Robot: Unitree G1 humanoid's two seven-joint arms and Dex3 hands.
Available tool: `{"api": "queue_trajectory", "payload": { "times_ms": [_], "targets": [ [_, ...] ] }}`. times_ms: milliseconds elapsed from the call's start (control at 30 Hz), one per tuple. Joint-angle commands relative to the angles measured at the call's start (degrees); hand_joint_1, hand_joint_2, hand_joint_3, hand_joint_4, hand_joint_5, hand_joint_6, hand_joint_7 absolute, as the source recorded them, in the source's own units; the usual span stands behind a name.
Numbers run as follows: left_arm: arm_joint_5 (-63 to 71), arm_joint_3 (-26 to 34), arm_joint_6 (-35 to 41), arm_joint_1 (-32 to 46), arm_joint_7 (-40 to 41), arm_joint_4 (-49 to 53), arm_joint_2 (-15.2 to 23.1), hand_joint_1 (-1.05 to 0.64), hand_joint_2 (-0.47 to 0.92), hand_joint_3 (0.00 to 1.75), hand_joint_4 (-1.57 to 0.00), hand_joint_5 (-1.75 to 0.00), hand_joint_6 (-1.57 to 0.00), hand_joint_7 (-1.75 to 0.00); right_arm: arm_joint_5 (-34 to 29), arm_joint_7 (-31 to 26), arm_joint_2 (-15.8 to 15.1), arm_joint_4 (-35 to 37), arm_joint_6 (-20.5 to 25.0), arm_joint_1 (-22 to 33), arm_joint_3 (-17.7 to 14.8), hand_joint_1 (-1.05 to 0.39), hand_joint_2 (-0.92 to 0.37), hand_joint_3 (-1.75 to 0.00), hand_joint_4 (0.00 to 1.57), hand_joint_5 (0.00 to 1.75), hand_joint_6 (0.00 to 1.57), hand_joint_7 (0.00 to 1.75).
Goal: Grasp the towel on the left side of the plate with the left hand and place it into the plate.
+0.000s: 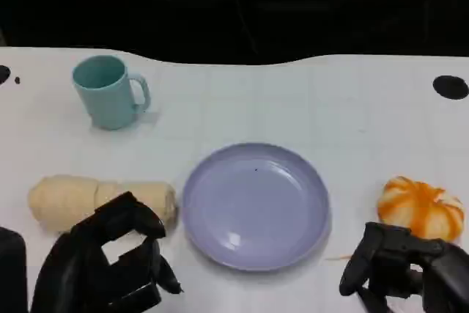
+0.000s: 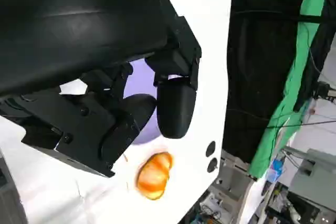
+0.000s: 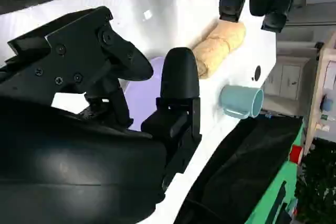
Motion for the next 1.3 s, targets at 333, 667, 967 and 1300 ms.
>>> {"api": "queue_trajectory", "payload": {
  "times_ms": [333,667,967,1300],
  "targets": [
    [0.8,0.1,-0.1,-0.3,0.7,0.4,0.7,-0.07,0.52,1.33,-0.80,-1.75,-0.65,-1.70,0.7,-0.2,0.1,-0.1,0.3,-0.1,-0.3,-0.05,-0.59,-1.08,0.72,1.75,0.64,1.41],
    [1.2,0.0,-0.5,-0.2,0.4,0.5,0.8,-0.07,0.52,1.33,-0.80,-1.75,-0.65,-1.69,0.7,-0.2,-0.1,-0.3,0.6,-0.2,-0.3,-0.05,-0.60,-1.08,0.71,1.75,0.64,1.41],
    [1.3,0.5,-1.1,-0.2,0.0,0.8,0.9,-0.07,0.53,1.31,-0.78,-1.75,-0.65,-1.63,0.5,-0.3,0.1,-0.1,0.4,-0.3,0.0,-0.04,-0.59,-1.09,0.72,1.75,0.64,1.41],
    [6.7,-0.3,-9.0,0.4,-0.1,2.1,0.7,-0.09,0.51,1.15,-0.59,-1.56,-0.63,-1.17,0.0,-0.7,0.2,0.2,0.3,-0.7,0.9,-0.05,-0.58,-1.10,0.73,1.75,0.65,1.42]
  ]
}}
